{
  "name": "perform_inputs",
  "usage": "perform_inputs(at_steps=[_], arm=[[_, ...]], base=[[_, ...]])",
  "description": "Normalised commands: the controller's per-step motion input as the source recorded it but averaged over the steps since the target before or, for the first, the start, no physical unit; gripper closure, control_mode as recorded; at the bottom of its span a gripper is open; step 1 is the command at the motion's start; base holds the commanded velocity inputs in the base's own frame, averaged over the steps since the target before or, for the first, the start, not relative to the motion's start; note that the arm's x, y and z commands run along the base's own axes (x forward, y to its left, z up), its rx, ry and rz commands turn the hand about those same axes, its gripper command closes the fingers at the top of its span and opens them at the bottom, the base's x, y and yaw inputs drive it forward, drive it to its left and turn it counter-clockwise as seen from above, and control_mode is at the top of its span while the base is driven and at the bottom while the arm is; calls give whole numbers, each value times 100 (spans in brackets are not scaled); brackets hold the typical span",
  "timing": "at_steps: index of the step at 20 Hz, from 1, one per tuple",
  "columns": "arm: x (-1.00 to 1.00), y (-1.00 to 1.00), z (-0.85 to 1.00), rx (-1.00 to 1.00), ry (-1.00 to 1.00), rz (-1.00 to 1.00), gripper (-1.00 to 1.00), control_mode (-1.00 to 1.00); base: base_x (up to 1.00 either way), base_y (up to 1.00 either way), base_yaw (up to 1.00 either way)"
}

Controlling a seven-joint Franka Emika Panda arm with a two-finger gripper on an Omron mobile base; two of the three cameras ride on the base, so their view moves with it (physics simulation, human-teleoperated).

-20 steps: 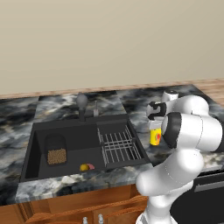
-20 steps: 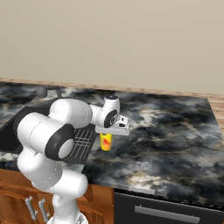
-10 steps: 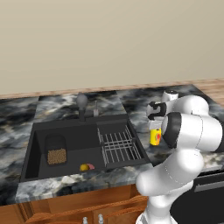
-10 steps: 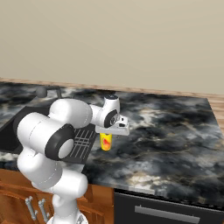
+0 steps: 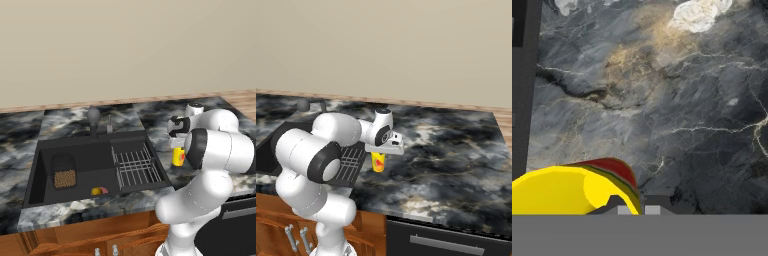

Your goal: Pick the jar and cup and place them in the sink. Then turn on the water.

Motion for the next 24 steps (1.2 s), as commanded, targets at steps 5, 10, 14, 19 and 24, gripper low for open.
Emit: perform_inputs(at_steps=[5, 10, 14, 19, 24], arm=[[0, 0, 0, 0, 0, 0, 100, -100], [0, 0, 4, 0, 0, 0, 100, -100], [0, 0, 18, 0, 0, 0, 100, -100], [0, 0, 29, 0, 0, 0, 100, -100], [0, 0, 41, 0, 0, 0, 100, -100]], base=[[0, 0, 0], [0, 0, 0], [0, 0, 0], [0, 0, 0], [0, 0, 0]])
